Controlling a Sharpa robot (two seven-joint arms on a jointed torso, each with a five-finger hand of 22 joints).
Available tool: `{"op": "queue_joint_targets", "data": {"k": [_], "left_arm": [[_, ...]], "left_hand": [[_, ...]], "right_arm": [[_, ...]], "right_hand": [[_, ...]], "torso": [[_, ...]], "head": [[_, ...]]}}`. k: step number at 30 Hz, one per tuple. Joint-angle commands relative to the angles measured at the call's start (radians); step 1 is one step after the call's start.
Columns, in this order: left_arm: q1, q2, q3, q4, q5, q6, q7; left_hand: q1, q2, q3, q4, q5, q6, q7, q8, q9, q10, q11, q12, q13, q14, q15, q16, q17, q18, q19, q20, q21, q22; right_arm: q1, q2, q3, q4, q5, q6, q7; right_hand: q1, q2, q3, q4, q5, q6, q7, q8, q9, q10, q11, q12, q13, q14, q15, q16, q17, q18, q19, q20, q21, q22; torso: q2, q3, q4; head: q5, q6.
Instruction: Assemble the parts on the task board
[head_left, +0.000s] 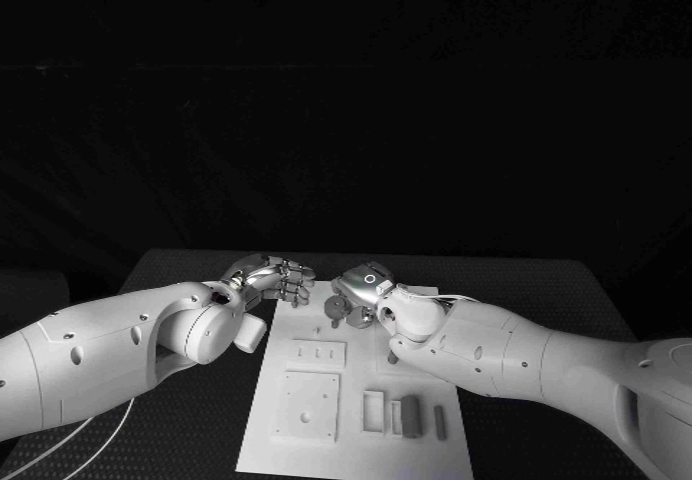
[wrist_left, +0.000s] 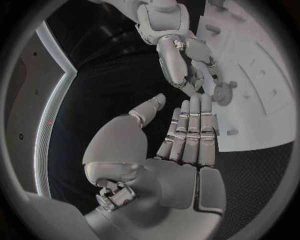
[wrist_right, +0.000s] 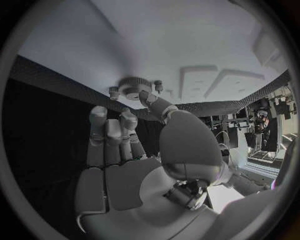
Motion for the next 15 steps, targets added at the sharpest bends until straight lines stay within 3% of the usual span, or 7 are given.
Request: {"op": "queue_joint_targets", "data": {"k": [1, 10, 15], "left_arm": [[0.001, 0.002, 0.001, 0.002, -0.003, 0.011, 0.008], [0.001, 0.001, 0.001, 0.002, -0.003, 0.011, 0.008], [0.001, 0.001, 0.001, 0.002, -0.003, 0.011, 0.009]], "left_hand": [[-0.011, 0.002, 0.000, 0.004, -0.005, -0.006, 0.018, -0.007, 0.001, -0.006, 0.002, -0.007, 0.001, 0.003, 0.004, -0.007, 0.002, 0.019, -0.004, 0.001, -0.005, 0.001], [-0.011, 0.002, 0.000, 0.004, -0.005, -0.007, 0.018, -0.008, 0.002, -0.008, 0.002, -0.008, 0.001, 0.003, 0.004, -0.007, 0.002, 0.019, -0.004, 0.001, -0.005, 0.001], [-0.011, 0.002, -0.001, 0.004, -0.005, -0.007, 0.018, -0.008, 0.002, -0.008, 0.002, -0.009, 0.001, 0.003, 0.004, -0.008, 0.002, 0.019, -0.004, 0.001, -0.005, 0.001]], "right_arm": [[0.000, 0.002, 0.000, -0.001, 0.008, 0.016, 0.008], [0.000, 0.001, 0.000, 0.000, 0.020, 0.029, 0.013], [0.000, -0.006, 0.000, 0.005, 0.027, 0.009, 0.013]], "right_hand": [[0.003, -0.015, 0.005, -0.003, 0.000, 0.006, 0.033, -0.014, -0.006, -0.049, 0.020, -0.006, -0.006, -0.005, 0.008, -0.006, -0.002, 0.023, -0.010, 0.003, -0.006, 0.005], [0.005, -0.023, 0.004, -0.002, 0.000, -0.017, 0.035, -0.025, -0.013, -0.054, 0.023, -0.008, -0.015, -0.010, 0.011, -0.008, -0.004, 0.023, -0.013, 0.007, -0.010, 0.005], [0.005, -0.022, 0.004, -0.001, 0.000, -0.018, 0.035, -0.025, -0.013, -0.055, 0.023, -0.008, -0.016, -0.010, 0.012, -0.008, -0.004, 0.023, -0.013, 0.007, -0.011, 0.005]], "torso": [[0.000, -0.0001, -0.0002], [0.000, 0.0000, -0.0005], [0.000, -0.0001, -0.0002]], "head": [[0.001, 0.000], [0.000, 0.000], [0.000, 0.000]]}}
